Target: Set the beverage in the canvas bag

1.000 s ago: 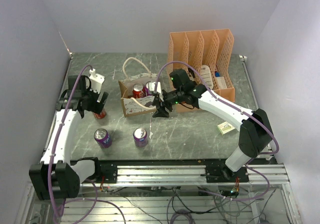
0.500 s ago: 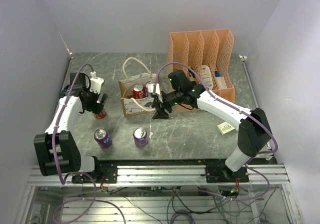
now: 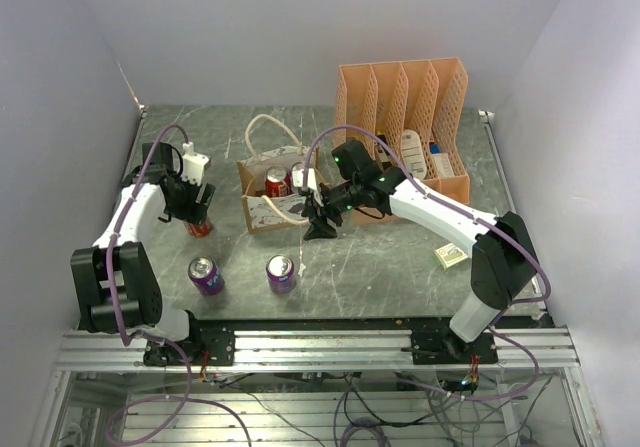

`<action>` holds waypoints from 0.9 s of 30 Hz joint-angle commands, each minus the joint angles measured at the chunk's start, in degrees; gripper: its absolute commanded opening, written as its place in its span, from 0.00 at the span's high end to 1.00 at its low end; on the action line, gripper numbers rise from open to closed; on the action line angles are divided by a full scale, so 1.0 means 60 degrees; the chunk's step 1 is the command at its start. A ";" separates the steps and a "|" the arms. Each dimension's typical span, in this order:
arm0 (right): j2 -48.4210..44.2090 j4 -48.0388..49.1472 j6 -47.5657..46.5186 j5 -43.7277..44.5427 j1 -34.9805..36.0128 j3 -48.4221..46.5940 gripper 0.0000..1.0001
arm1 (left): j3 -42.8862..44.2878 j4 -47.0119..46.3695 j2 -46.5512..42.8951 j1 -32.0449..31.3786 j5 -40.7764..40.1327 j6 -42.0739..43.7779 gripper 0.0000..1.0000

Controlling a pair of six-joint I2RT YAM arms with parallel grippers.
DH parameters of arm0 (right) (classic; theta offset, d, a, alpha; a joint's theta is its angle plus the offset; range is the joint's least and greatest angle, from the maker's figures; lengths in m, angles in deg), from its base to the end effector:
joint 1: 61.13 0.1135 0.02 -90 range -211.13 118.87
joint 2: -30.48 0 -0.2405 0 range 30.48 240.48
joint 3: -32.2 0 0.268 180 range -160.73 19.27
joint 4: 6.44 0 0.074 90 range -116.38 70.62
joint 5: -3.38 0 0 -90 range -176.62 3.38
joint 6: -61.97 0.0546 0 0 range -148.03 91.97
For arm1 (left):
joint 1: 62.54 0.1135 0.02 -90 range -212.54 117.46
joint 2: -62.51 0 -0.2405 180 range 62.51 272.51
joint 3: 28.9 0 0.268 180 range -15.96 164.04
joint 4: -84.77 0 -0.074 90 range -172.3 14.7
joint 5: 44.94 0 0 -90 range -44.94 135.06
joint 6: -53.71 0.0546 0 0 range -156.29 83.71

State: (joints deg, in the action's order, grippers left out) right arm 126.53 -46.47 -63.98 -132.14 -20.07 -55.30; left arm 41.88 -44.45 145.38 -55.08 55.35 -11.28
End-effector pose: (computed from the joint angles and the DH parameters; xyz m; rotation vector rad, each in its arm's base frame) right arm 0.2644 0.2820 0.2286 -1.7015 1.5582 0.9934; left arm 0.3091 0.0306 0.1823 0.4591 2.5983 -0.0501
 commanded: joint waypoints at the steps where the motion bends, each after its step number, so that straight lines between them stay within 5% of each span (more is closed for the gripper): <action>1: 0.0076 -0.0200 -0.0243 0.0049 0.0053 -0.0202 0.41 | 0.0230 -0.0485 -0.0084 0.0094 0.0176 -0.0282 0.17; 12: 0.0358 -0.0774 -0.0791 -0.0154 0.0050 -0.0365 0.41 | 0.0196 -0.0449 -0.1077 0.0092 0.0502 -0.0121 0.59; 17: 0.0626 -0.1326 -0.1258 -0.0444 0.0043 -0.0551 0.41 | 0.1164 -0.0453 -0.1448 0.0076 0.0804 -0.0488 0.92; 27: 0.0839 -0.1280 -0.1133 -0.1135 0.0017 -0.0430 0.44 | 0.4256 -0.0005 -0.1328 -0.0843 0.2643 -0.2005 0.93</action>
State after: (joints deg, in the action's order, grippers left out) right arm 131.23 -53.95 -70.93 -136.16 -20.02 -57.88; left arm 60.02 -42.09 139.32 -56.47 63.56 -18.45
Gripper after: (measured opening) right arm 0.569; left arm 0.751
